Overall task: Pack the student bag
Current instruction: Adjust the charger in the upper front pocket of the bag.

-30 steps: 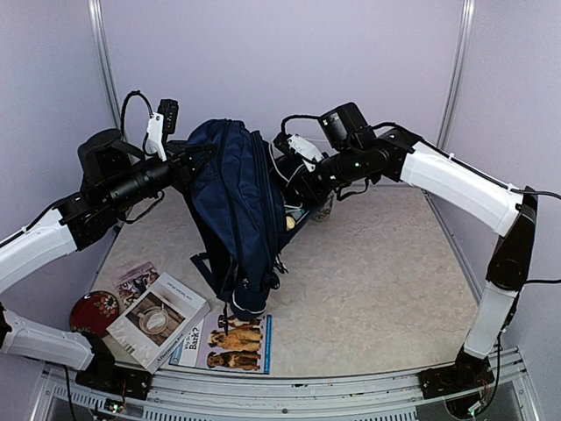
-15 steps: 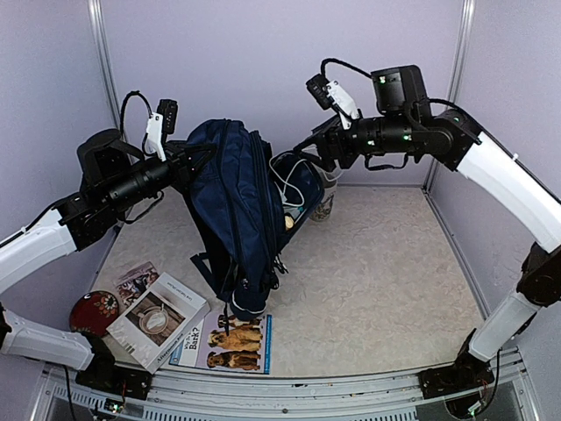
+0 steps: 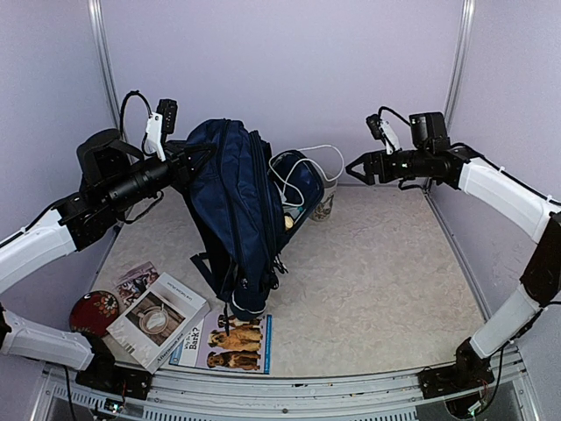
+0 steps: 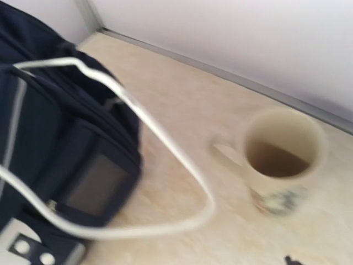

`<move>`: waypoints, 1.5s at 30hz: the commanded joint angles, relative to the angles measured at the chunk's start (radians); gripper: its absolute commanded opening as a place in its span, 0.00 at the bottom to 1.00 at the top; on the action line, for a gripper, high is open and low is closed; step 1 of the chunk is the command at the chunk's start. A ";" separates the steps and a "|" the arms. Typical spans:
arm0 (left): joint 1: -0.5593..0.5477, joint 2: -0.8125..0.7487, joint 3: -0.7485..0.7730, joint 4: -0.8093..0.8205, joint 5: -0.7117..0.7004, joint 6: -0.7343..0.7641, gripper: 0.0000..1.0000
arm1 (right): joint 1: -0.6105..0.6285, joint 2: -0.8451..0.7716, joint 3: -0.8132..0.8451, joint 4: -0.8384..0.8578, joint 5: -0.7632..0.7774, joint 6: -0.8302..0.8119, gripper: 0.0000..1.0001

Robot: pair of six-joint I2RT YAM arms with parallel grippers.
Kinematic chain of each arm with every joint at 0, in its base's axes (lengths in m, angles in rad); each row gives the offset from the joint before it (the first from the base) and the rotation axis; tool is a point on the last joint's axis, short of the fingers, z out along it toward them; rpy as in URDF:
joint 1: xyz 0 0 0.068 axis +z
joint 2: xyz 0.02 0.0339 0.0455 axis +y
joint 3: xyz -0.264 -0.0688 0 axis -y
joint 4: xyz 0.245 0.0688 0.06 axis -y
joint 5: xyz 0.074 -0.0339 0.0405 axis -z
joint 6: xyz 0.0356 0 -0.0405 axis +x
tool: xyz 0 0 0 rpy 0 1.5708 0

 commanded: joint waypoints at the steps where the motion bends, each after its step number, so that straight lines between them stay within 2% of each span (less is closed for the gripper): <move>1: 0.008 -0.016 0.002 0.035 0.004 0.018 0.00 | -0.021 0.061 0.008 0.195 -0.141 0.075 0.80; 4: 0.009 -0.023 0.000 0.035 0.000 0.019 0.00 | -0.036 0.129 0.029 0.245 -0.112 0.116 0.72; 6: 0.006 -0.027 0.000 0.035 0.000 0.019 0.00 | -0.036 0.171 0.054 0.246 -0.102 0.118 0.61; 8: 0.006 -0.027 0.000 0.035 0.001 0.019 0.00 | -0.036 0.206 0.075 0.247 -0.135 0.119 0.48; 13: 0.004 -0.024 0.000 0.032 0.003 0.023 0.00 | -0.035 0.222 0.088 0.254 -0.218 0.108 0.02; 14: 0.004 -0.024 0.000 0.032 0.002 0.022 0.00 | -0.035 0.210 0.083 0.256 -0.228 0.105 0.00; 18: 0.003 -0.021 0.000 0.031 0.001 0.025 0.00 | -0.021 0.142 0.068 0.257 -0.264 0.098 0.00; 21: 0.003 -0.019 0.000 0.030 0.001 0.024 0.00 | 0.051 0.076 0.093 0.193 -0.247 0.042 0.00; 28: 0.004 -0.014 0.002 0.032 0.003 0.021 0.00 | 0.273 0.034 0.207 0.031 -0.014 -0.069 0.00; 33: 0.003 -0.017 0.000 0.033 0.004 0.019 0.00 | 0.334 0.098 0.228 -0.020 0.020 -0.022 0.00; 37: 0.002 -0.023 -0.002 0.032 0.004 0.021 0.00 | 0.344 0.159 0.239 -0.090 0.141 -0.003 0.00; 45: 0.002 -0.025 -0.002 0.032 -0.001 0.024 0.00 | 0.391 0.325 0.440 -0.329 0.277 -0.067 0.00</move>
